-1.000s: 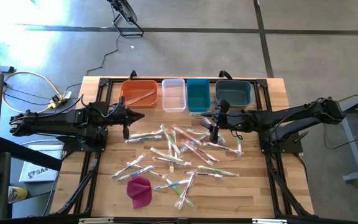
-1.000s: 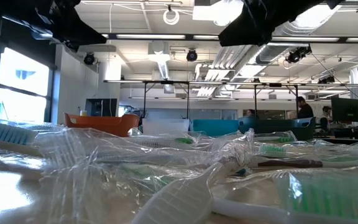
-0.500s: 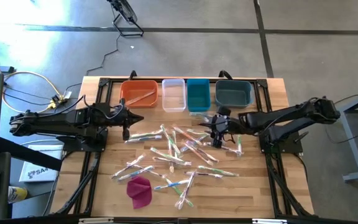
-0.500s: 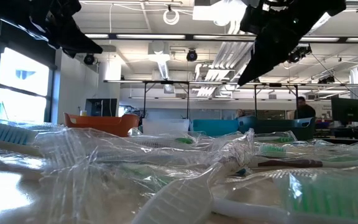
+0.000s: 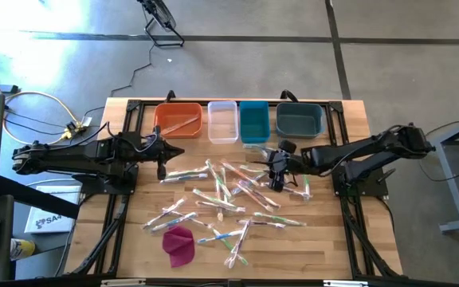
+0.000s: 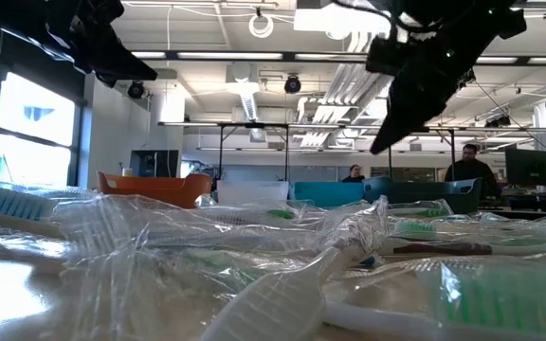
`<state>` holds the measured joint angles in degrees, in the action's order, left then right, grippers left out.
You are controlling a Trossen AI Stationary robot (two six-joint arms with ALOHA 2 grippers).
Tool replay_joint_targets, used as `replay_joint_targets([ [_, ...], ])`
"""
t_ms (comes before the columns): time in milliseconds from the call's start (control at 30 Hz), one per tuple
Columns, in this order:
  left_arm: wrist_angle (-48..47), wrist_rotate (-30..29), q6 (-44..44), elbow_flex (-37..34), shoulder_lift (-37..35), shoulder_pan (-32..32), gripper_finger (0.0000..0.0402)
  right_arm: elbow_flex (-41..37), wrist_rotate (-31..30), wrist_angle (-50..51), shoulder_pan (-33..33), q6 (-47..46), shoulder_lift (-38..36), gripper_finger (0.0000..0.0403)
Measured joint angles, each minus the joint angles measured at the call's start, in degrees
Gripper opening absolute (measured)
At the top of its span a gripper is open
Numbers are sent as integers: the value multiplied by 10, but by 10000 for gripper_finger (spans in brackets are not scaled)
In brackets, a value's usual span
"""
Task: Pick & Place Toothbrushes
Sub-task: Put the green toothbrush into the transparent bin
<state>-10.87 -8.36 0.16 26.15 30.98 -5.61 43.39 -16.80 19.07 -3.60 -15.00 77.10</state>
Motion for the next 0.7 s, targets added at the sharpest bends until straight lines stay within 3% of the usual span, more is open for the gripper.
replay_joint_targets([
  [700, 0, 0, -5, 0, 0, 0, 0, -1, -17, 3, 0, -4, 114, 171],
])
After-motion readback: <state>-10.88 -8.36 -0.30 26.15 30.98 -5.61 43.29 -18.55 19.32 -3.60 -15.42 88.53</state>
